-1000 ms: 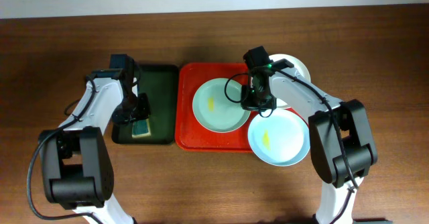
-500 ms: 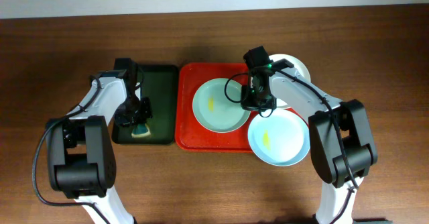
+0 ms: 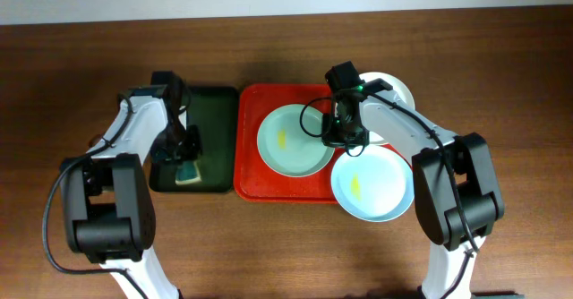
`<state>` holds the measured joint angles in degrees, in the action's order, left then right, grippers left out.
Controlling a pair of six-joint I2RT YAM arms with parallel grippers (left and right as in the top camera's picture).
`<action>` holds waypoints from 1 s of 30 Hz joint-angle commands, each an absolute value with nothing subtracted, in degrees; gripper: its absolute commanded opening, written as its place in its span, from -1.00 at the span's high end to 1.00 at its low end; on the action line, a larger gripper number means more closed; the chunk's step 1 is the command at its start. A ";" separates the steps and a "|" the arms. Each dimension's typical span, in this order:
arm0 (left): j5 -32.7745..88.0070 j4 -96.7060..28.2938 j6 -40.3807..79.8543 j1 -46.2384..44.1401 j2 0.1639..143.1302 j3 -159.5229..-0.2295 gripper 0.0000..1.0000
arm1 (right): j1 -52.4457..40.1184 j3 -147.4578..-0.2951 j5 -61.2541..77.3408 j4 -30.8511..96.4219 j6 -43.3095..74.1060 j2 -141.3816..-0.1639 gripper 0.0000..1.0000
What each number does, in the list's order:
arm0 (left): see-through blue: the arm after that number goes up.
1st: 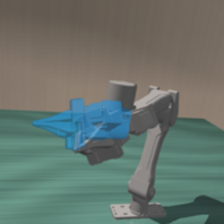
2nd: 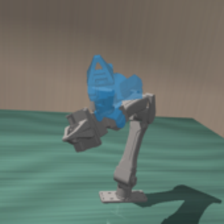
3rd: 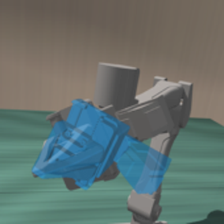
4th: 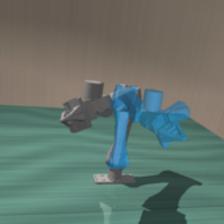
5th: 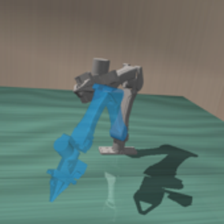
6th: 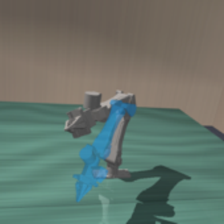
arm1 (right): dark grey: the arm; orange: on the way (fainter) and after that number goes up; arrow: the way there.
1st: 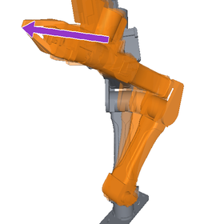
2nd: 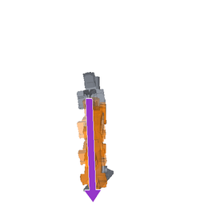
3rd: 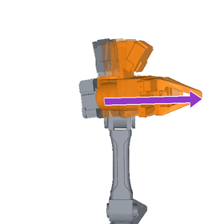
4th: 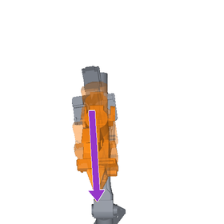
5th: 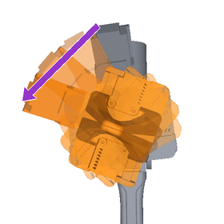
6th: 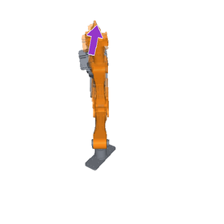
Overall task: Clean dirty plates on tray and stack at the side
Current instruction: 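Grasp the green-and-yellow sponge with the left gripper and lift it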
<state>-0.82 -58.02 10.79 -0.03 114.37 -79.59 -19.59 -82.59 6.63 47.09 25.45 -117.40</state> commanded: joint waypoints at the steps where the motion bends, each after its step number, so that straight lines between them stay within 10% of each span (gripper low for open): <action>1: -0.86 -58.41 10.57 -0.03 115.15 -81.08 0.03 | -19.86 -82.28 5.74 47.09 25.36 -118.45 0.77; 30: 3.68 -59.16 6.79 1.67 115.18 -78.02 0.63 | -19.86 -82.28 5.74 47.09 25.36 -118.45 0.76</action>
<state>2.63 -58.92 7.25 1.54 114.39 -78.74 -19.59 -82.59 6.63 47.09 25.45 -117.40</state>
